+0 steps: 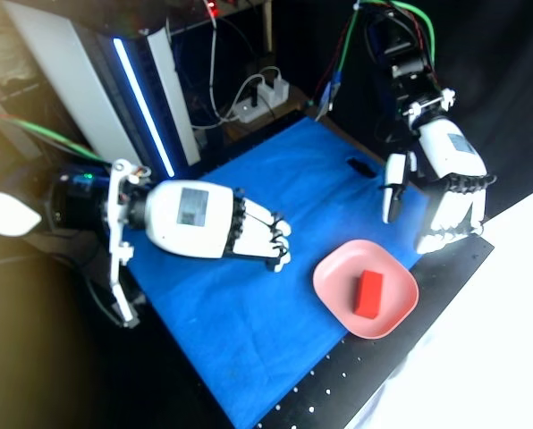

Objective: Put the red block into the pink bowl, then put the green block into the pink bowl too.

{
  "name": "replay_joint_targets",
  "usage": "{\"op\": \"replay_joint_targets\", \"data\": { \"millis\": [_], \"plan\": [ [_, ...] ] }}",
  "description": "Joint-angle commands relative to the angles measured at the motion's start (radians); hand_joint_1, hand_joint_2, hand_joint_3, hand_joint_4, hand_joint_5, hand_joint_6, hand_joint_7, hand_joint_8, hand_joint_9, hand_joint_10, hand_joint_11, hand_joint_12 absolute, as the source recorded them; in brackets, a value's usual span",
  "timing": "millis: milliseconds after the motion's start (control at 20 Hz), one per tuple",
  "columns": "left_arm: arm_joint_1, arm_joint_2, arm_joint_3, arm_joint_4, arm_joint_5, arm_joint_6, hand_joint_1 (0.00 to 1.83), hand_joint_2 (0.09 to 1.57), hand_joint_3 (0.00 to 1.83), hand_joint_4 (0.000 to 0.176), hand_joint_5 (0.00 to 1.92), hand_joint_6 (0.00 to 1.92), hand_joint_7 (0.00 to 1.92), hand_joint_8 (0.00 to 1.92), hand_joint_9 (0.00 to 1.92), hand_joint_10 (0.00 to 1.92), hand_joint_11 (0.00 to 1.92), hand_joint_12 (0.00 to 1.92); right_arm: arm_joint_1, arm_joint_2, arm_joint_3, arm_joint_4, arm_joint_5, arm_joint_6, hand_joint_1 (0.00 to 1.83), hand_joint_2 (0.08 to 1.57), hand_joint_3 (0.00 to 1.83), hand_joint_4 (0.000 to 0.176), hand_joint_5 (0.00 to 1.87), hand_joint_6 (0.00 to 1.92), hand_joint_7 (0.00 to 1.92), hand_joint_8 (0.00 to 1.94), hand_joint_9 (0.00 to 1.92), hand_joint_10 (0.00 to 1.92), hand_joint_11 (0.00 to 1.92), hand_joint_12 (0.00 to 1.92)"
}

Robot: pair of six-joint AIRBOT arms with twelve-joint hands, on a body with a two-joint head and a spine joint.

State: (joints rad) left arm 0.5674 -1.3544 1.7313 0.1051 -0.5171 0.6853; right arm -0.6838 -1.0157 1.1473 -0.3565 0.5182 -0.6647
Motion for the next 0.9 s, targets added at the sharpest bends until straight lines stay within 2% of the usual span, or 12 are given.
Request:
{"op": "replay_joint_targets", "data": {
  "millis": [0,50,100,150,200,350,450,500,650,750,800,850],
  "plan": [
    [-0.006,0.004,-0.002,-0.018,-0.111,-0.003,1.03,1.0,0.0,0.0,0.94,0.0,0.99,0.01,0.96,0.01,0.58,1.0,0.004,0.002,-0.002,0.02,0.108,0.004,0.66,0.8,0.0,0.0,0.77,0.03,0.87,0.04,0.71,0.13,0.02,1.48],
    [-0.006,0.005,-0.002,-0.019,-0.111,-0.003,0.99,1.0,0.0,0.0,0.93,0.0,0.98,0.0,0.97,0.01,0.59,1.0,0.003,0.002,-0.002,0.02,0.108,0.004,0.7,0.8,0.0,0.0,0.88,0.01,1.02,0.03,0.67,0.56,0.09,1.58],
    [-0.004,0.005,-0.003,-0.02,-0.111,-0.002,0.99,1.0,0.0,0.0,0.93,0.0,0.98,0.0,0.97,0.01,0.59,1.0,0.002,0.002,-0.001,0.02,0.108,0.004,0.7,0.8,0.0,0.0,0.88,0.01,1.02,0.03,0.67,0.56,0.09,1.58],
    [-0.002,0.005,-0.003,-0.022,-0.111,-0.002,0.99,1.0,0.0,0.0,0.93,0.0,0.98,0.0,0.97,0.01,0.6,1.01,0.002,0.002,-0.001,0.02,0.108,0.004,0.73,0.81,0.0,0.0,0.92,0.01,1.08,0.04,0.62,0.82,0.12,1.67],
    [-0.002,0.005,-0.003,-0.023,-0.111,-0.002,1.0,1.01,0.0,0.0,0.93,0.0,0.98,0.0,0.97,0.01,0.59,1.01,0.002,0.002,-0.001,0.02,0.108,0.004,0.75,0.81,0.0,0.0,0.98,0.02,1.14,0.05,0.62,0.94,0.16,1.69],
    [0.003,0.003,-0.002,-0.03,-0.111,0.002,1.0,1.01,0.0,0.0,0.93,0.0,0.98,0.0,0.99,0.01,0.61,0.99,0.002,-0.001,0.0,0.02,0.108,0.004,0.73,0.88,0.0,0.0,1.12,0.03,1.29,0.08,0.71,1.08,0.26,1.77],
    [0.006,0.003,-0.002,-0.033,-0.111,0.002,1.01,1.02,0.0,0.0,0.93,0.01,0.98,0.0,1.0,0.01,0.61,0.99,0.002,-0.003,0.0,0.02,0.108,0.004,0.79,0.91,0.0,0.0,1.21,0.04,1.37,0.14,0.74,1.24,0.31,1.85],
    [0.008,0.003,-0.002,-0.035,-0.111,0.002,1.02,1.02,0.0,0.0,0.94,0.01,0.99,0.01,1.01,0.01,0.62,1.0,0.002,-0.003,0.001,0.02,0.108,0.004,0.77,0.92,0.0,0.0,1.23,0.02,1.36,0.27,0.75,1.26,0.3,1.86],
    [0.01,0.003,-0.002,-0.04,-0.111,0.003,1.01,1.04,0.01,0.0,0.93,0.0,0.99,0.0,1.03,0.02,0.66,1.01,0.002,-0.004,0.004,0.02,0.109,0.004,0.79,0.89,0.0,0.0,1.3,0.01,1.21,0.85,0.78,1.42,0.34,1.91],
    [0.012,0.001,-0.002,-0.043,-0.113,0.004,1.02,1.04,0.01,0.0,0.93,0.0,0.98,0.0,1.03,0.01,0.65,1.01,0.002,-0.011,0.007,0.02,0.109,0.004,0.83,0.88,0.0,0.0,1.28,0.0,1.1,1.07,0.72,1.55,0.34,1.92],
    [0.015,0.0,-0.002,-0.043,-0.113,0.004,1.0,1.05,0.01,0.0,0.93,0.0,0.99,0.0,1.03,0.01,0.64,1.01,0.002,-0.02,0.011,0.02,0.109,0.004,0.87,0.89,0.0,0.0,1.26,0.0,1.09,1.05,0.73,1.5,0.33,1.92],
    [0.015,0.0,-0.002,-0.044,-0.113,0.004,1.01,1.05,0.0,0.0,0.94,0.0,1.0,0.0,1.04,0.01,0.63,1.03,0.002,-0.025,0.014,0.02,0.109,0.004,0.87,0.88,0.0,0.0,1.26,0.0,1.12,0.93,0.75,1.46,0.34,1.92]
  ]
}}
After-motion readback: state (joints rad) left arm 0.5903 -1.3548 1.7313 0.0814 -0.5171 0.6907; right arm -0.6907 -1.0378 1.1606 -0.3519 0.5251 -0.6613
